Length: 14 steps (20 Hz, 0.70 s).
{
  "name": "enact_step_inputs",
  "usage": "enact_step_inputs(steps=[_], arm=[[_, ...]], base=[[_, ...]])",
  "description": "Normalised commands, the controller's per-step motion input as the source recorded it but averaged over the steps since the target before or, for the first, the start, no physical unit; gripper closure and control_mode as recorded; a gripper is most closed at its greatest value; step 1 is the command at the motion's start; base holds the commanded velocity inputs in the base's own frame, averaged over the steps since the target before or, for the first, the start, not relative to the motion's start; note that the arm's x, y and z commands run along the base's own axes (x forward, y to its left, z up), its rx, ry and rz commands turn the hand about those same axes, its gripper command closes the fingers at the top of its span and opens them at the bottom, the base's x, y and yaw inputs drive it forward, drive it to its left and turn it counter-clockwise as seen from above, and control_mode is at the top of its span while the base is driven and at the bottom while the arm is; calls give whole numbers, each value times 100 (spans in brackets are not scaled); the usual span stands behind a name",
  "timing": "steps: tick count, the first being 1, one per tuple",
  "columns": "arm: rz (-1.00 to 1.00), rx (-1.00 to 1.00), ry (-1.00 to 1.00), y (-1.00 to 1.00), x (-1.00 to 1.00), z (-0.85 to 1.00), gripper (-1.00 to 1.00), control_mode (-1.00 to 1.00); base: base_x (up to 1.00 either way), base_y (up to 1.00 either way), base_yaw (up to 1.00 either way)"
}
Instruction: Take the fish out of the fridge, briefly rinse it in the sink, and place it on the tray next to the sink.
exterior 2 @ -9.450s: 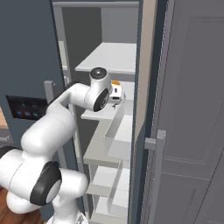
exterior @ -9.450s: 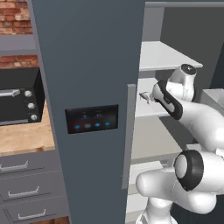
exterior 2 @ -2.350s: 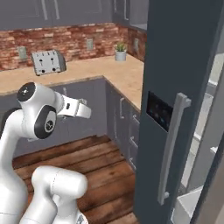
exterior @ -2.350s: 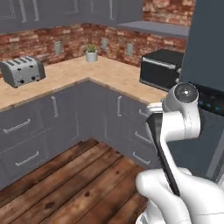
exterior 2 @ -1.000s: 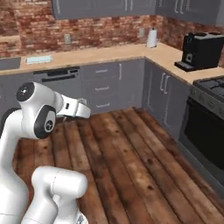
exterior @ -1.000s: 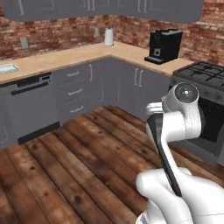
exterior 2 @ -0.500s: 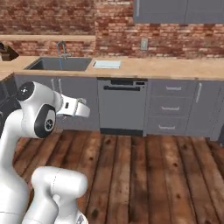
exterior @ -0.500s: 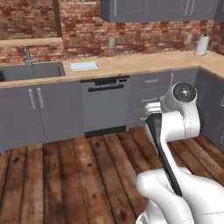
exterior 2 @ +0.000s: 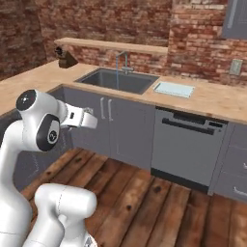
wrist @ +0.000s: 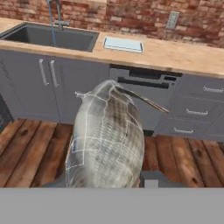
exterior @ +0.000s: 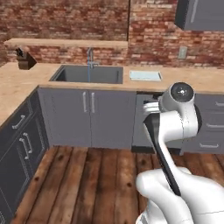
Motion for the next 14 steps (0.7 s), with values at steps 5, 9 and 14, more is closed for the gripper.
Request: enact_step_inputs(steps=[5,9,14], arm=[[0,0,0,0,0,0,100,100],[0,0,0,0,0,0,100,100],[0,0,0,0,0,0,100,100]], base=[[100,0,21],[100,18,-19],[100,57,-34]])
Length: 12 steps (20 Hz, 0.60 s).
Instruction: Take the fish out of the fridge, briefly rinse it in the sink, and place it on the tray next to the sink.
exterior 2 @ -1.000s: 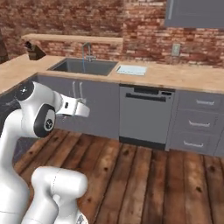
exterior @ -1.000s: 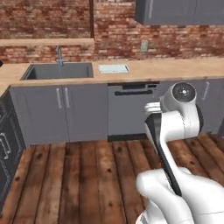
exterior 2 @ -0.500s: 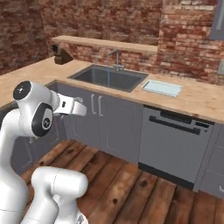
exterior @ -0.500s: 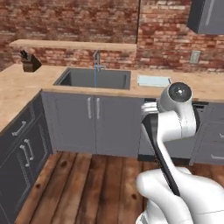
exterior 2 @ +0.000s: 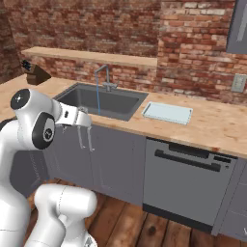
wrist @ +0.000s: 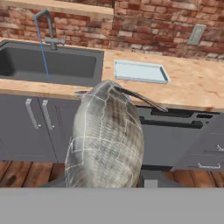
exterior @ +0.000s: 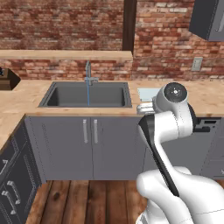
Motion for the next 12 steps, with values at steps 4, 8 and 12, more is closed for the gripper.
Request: enact_step_inputs(steps=[4,8,12], arm=[[0,0,0,0,0,0,100,100],[0,0,0,0,0,0,100,100],[0,0,0,0,0,0,100,100]], base=[[100,94,-29],[100,51,-17],[93,1,-13]])
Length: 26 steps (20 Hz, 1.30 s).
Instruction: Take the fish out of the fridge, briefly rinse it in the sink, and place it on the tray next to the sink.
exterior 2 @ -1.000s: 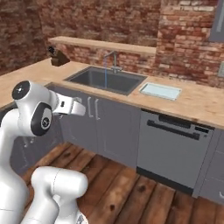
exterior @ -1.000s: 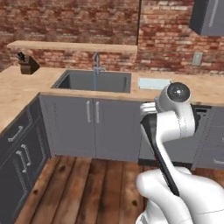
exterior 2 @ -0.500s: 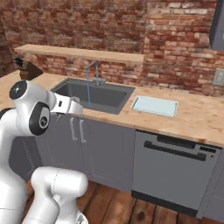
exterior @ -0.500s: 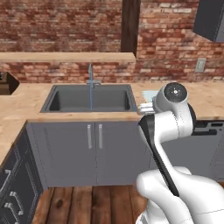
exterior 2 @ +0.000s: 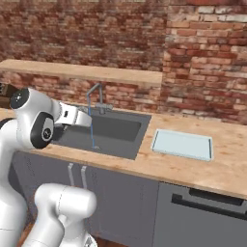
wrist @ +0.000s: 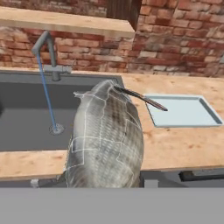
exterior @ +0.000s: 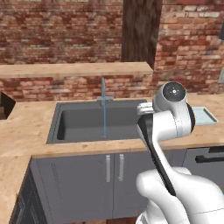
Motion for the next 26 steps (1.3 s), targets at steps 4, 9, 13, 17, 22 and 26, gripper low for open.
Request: enact_step_inputs(steps=[4,9,13,17,22,26], arm=[[0,0,0,0,0,0,100,100],[0,0,0,0,0,0,100,100],[2,1,1,-44,32,0,100,-100],[22,18,20,-51,71,-17,100,-100],[41,31,19,-41,45,-27,100,-100],[44,27,21,-10,72,-36,100,-100]], base=[[56,0,-7],[8,1,0],[0,0,0],[0,0,0],[0,0,0],[0,0,0]])
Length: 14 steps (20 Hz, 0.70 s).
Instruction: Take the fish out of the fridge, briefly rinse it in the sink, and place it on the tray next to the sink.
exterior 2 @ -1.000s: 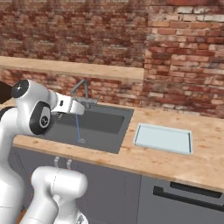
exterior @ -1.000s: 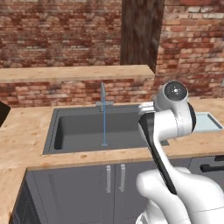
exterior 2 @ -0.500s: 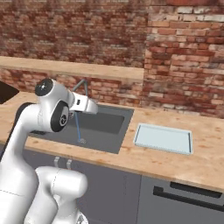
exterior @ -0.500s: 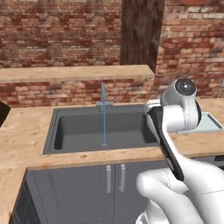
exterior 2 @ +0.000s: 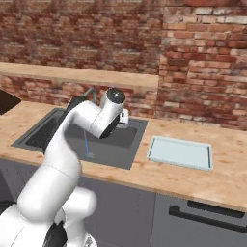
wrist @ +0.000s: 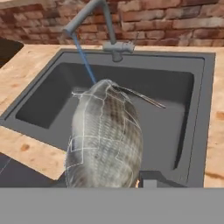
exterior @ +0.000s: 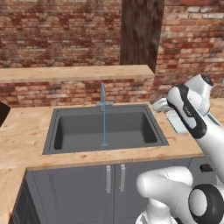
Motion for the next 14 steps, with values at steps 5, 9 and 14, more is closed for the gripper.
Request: enact_step_inputs(steps=[5,9,14], arm=[[32,21,41,0,100,-26,100,-100],[26,3,33,24,87,-22,100,-100],[17,-3,14,66,32,-40,100,-100]], base=[[0,0,0],[0,0,0],[0,0,0]])
